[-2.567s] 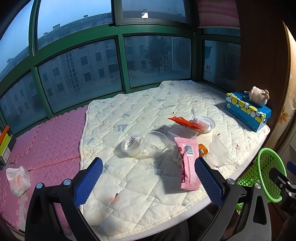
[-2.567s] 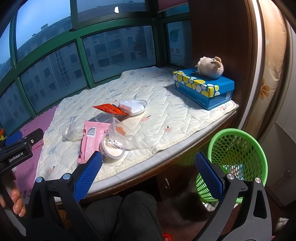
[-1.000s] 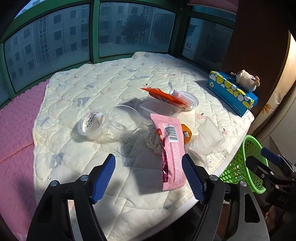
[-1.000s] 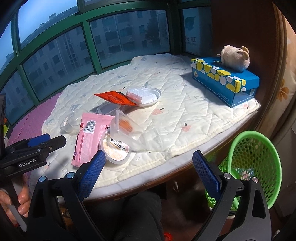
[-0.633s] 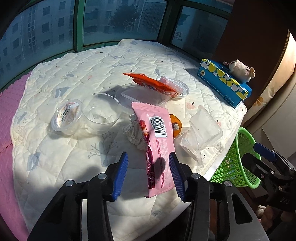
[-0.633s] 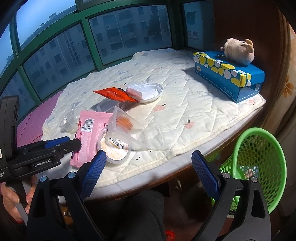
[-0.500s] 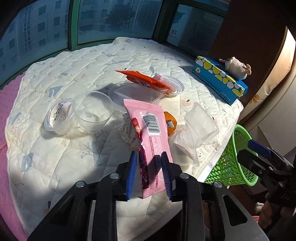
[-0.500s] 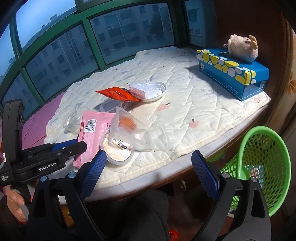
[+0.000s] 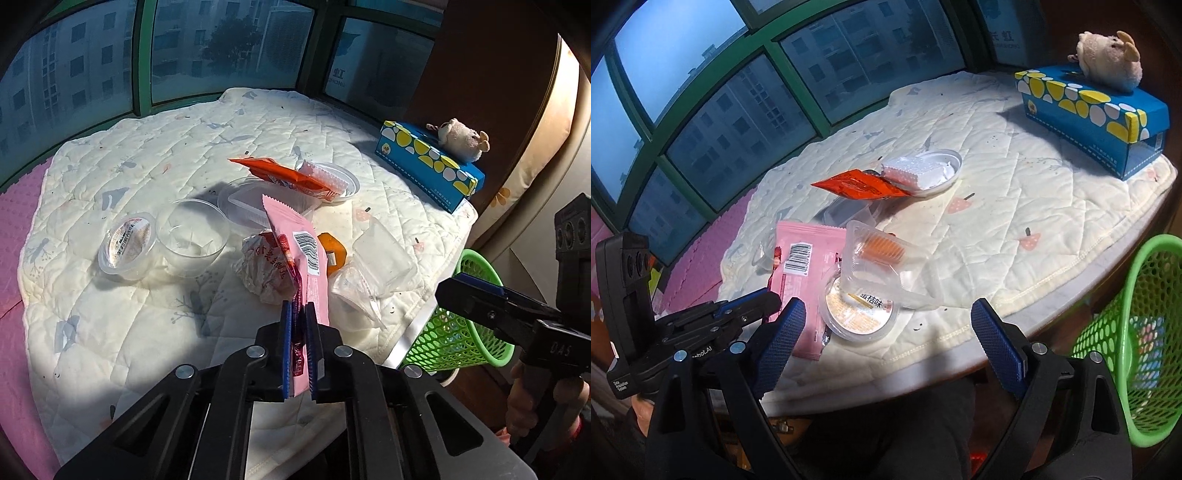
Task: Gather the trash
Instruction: 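Carry the pink wrapper and clear tray to the green wastebasket with both grippers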
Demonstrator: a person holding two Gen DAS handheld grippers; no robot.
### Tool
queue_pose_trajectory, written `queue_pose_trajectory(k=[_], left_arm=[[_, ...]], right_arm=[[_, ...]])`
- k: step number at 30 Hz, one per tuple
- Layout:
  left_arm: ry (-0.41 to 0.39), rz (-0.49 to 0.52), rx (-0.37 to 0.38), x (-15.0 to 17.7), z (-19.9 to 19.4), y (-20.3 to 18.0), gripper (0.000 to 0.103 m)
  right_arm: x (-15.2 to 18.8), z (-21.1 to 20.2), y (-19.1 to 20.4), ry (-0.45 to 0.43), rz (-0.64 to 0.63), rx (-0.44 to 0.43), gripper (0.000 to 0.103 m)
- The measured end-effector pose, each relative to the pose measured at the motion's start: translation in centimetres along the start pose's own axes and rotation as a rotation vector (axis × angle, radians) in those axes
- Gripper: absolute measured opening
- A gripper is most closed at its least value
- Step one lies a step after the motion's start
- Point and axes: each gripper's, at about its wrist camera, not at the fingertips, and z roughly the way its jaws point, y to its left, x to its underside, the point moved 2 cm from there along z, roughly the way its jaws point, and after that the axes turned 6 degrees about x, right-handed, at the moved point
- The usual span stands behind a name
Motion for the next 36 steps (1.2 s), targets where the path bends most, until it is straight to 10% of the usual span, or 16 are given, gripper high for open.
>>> queue_pose_trajectory(k=[36], left_arm=[[-0.092, 0.044, -0.014, -1.0, -5.3, 0.3, 0.006]], right_arm=[[-1.4, 7.0, -0.8, 0.111, 0.006, -0.075, 0.086]])
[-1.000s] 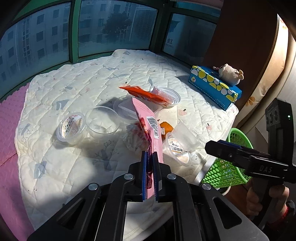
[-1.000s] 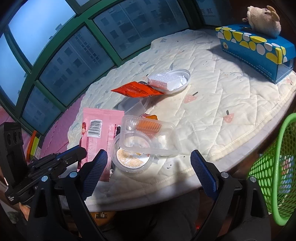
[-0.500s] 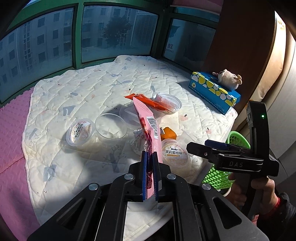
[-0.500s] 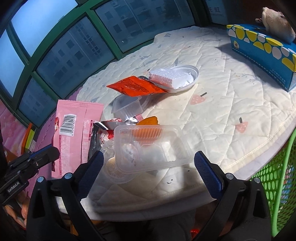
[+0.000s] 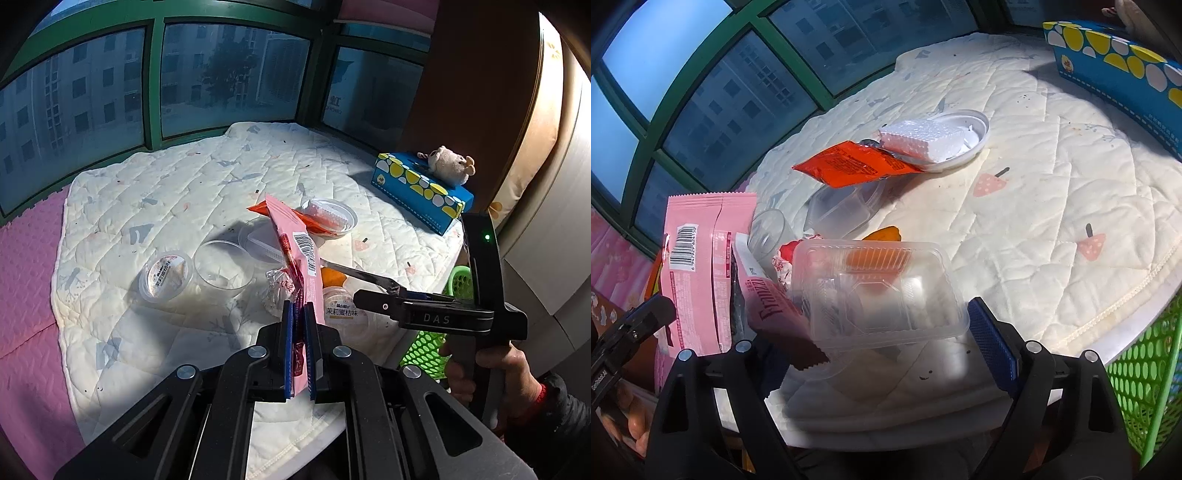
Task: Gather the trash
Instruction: 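Carry the pink wrapper and clear tray to the green wastebasket with both grippers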
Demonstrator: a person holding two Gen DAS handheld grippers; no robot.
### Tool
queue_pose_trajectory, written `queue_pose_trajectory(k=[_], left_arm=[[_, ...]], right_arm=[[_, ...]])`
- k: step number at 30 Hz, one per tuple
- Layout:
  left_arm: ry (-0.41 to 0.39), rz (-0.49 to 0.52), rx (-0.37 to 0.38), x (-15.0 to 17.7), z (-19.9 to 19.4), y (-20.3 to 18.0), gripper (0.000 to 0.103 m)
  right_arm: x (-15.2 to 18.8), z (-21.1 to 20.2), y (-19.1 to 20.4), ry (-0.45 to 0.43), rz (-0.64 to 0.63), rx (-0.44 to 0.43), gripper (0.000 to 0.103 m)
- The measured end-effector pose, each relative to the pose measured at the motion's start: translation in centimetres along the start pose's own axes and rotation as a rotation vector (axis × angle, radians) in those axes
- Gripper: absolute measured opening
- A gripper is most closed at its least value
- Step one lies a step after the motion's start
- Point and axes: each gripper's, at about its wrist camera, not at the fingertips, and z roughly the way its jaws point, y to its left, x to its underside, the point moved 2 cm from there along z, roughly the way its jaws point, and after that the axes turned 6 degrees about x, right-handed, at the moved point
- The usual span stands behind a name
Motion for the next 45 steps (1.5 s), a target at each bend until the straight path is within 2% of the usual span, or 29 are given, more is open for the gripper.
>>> queue_pose_trajectory(k=[7, 13, 22, 34, 43, 45], left_arm=[[-0.033, 0.020, 0.017, -1.2, -1.0, -0.8, 0.006], [-0.054, 0.056, 0.051, -3.0, -0.8, -3.1, 0.006], [-0.034, 0.143, 0.147, -4.7, 2.0, -8.8, 0.006], [0.098, 0.289, 0.340, -4.1, 10.5, -22.1, 0.006], [0.246, 0.362, 0.424, -1.3, 17.3, -30.0, 0.007], [0.271, 0.369, 0.421, -0.7, 18.6, -30.8, 0.015]], right_arm=[[0.2, -2.1, -0.2, -0.059, -0.006, 0.040, 0.086], [0.6, -4.7, -1.8, -0.108, 0.018, 0.088, 0.086], [3.1, -11.2, -7.9, -0.179, 0.099, 0.215, 0.086], [8.1, -20.5, -18.1, -0.283, 0.265, 0.426, 0.086], [11.3, -23.1, -22.5, -0.295, 0.362, 0.498, 0.086], [11.8, -23.4, -23.2, -0.294, 0.383, 0.500, 0.085]])
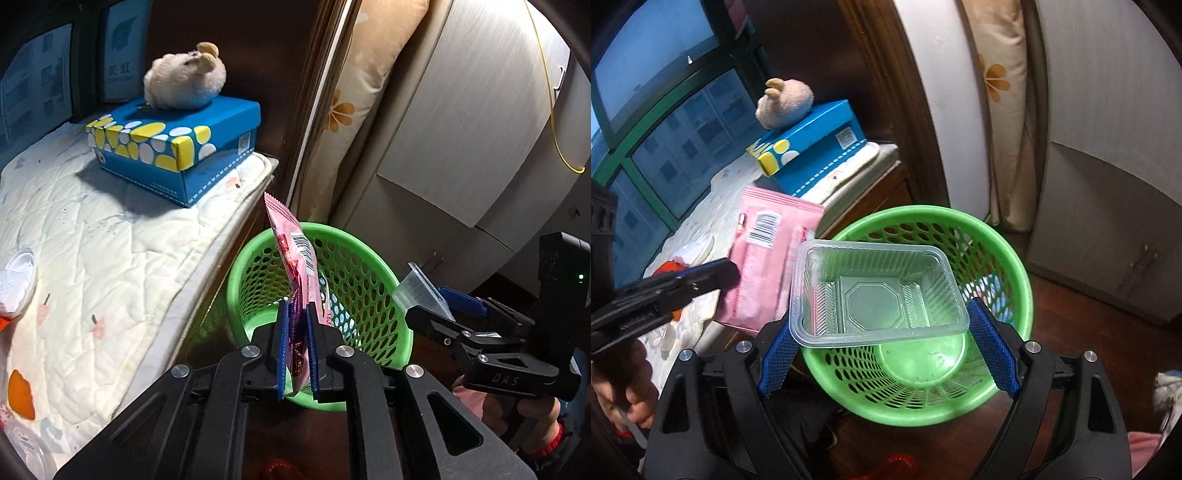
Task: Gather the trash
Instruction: 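Carry the pink wrapper and clear tray to the green wastebasket with both grippers, then open both grippers over the wastebasket, dropping wrapper and tray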
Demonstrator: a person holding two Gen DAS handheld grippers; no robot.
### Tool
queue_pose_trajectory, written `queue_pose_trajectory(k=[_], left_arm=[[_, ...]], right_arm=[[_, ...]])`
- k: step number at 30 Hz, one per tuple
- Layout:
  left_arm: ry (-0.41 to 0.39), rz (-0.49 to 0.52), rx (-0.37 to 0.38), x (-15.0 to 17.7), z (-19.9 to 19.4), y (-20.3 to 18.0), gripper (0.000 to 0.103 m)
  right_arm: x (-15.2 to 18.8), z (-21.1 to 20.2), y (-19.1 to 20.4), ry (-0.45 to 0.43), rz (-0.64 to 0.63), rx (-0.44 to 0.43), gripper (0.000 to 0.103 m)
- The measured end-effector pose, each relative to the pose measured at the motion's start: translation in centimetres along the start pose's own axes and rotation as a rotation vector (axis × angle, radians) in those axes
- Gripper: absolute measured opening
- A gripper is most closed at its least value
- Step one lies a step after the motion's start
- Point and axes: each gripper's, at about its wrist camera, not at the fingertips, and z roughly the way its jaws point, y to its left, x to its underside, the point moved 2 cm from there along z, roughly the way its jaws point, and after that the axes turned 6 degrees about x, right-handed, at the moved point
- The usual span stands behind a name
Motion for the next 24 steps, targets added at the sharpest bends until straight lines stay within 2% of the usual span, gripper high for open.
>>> queue_pose_trajectory(k=[1, 2, 3, 5, 8, 12, 24], left_arm=[[0.008, -0.001, -0.004, 0.0, 0.6, 0.0, 0.017], [0.015, -0.002, -0.006, 0.1, 1.1, 0.0, 0.024], [0.022, -0.007, -0.002, 0.2, 1.6, 0.0, 0.040], [0.023, -0.011, -0.017, 0.5, 2.2, 0.3, 0.047], [0.033, -0.024, -0.016, 1.0, 2.2, 0.7, 0.047], [0.010, -0.053, -0.044, 1.5, 0.3, 1.8, 0.047], [-0.103, -0.159, -0.157, 4.2, -8.0, 6.2, 0.052]], right_arm=[[0.1, 0.1, -0.4, 0.004, 0.009, 0.001, 0.086], [0.1, 0.2, -0.7, 0.006, 0.016, 0.002, 0.086], [0.1, 0.3, -0.9, 0.008, 0.020, 0.004, 0.085], [0.2, 0.4, -1.2, 0.010, 0.025, 0.009, 0.085], [0.3, 0.8, -1.5, 0.017, 0.031, 0.008, 0.086], [0.3, 1.6, -1.0, 0.033, 0.022, 0.009, 0.086], [0.7, 6.8, 0.8, 0.136, -0.015, 0.053, 0.087]])
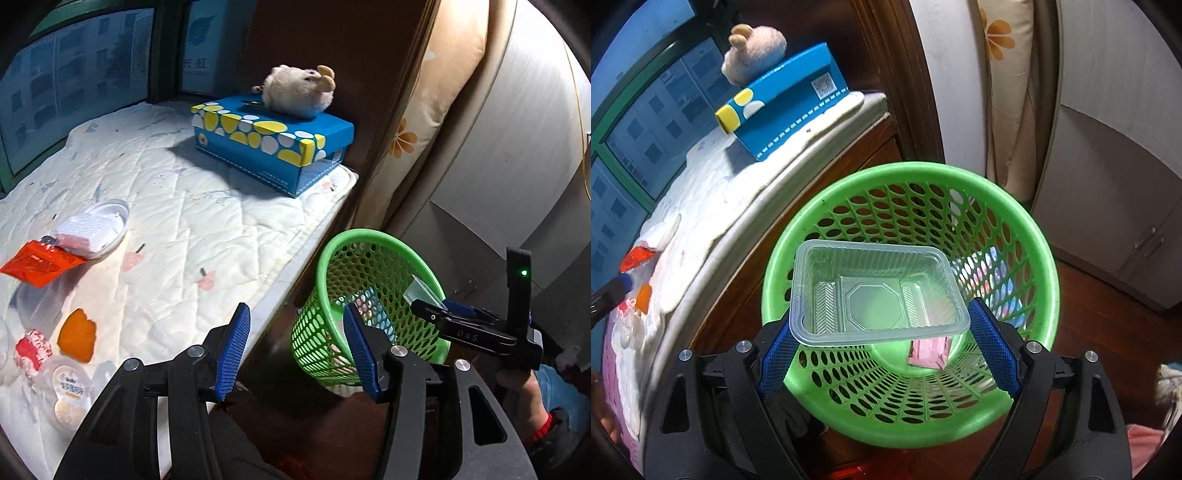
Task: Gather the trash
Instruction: 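Open both grippers over the wastebasket, dropping wrapper and tray, then grasp the crumpled red-white wrapper with the left gripper while the right gripper grasps the jelly cup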
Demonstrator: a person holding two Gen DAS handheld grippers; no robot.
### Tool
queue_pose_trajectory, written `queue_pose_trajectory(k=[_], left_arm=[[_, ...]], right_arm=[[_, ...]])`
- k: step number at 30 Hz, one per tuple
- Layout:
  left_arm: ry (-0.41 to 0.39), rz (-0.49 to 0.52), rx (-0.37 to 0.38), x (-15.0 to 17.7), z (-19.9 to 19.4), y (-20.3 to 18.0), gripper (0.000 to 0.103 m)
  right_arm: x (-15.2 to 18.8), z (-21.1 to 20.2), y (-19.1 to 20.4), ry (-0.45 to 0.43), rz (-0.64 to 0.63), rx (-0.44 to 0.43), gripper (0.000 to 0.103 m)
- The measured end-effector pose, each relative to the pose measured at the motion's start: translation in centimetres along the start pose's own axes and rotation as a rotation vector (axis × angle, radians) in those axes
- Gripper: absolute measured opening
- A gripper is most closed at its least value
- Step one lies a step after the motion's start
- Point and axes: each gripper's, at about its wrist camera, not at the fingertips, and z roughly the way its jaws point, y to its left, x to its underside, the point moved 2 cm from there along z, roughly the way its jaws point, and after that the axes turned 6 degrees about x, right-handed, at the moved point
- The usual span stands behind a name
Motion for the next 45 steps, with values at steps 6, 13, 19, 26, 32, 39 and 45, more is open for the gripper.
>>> queue_pose_trajectory(k=[6, 13, 19, 26, 32, 39, 45], left_arm=[[-0.049, -0.058, -0.053, 1.1, -3.5, 3.3, 0.057], [-0.104, -0.159, -0.135, 2.8, -7.8, 8.0, 0.058], [-0.151, -0.235, -0.240, 4.7, -11.3, 12.3, 0.061], [-0.185, -0.340, -0.350, 6.9, -14.8, 17.7, 0.061], [-0.186, -0.403, -0.403, 9.3, -16.9, 20.7, 0.061], [-0.189, -0.456, -0.422, 11.4, -18.2, 22.2, 0.061], [-0.194, -0.486, -0.424, 12.4, -18.8, 23.0, 0.061]], right_arm=[[0.0, 1.4, 0.7, 0.007, -0.008, 0.017, 0.090], [0.0, 0.2, 2.7, -0.017, -0.036, -0.006, 0.090], [-0.1, -2.6, 6.1, -0.061, -0.083, -0.072, 0.090], [-0.2, -5.1, 11.4, -0.100, -0.166, -0.164, 0.090], [0.1, -6.2, 16.2, -0.108, -0.245, -0.235, 0.091], [1.6, -6.5, 22.3, -0.079, -0.350, -0.326, 0.091], [3.6, -6.3, 27.5, -0.056, -0.459, -0.389, 0.091]])
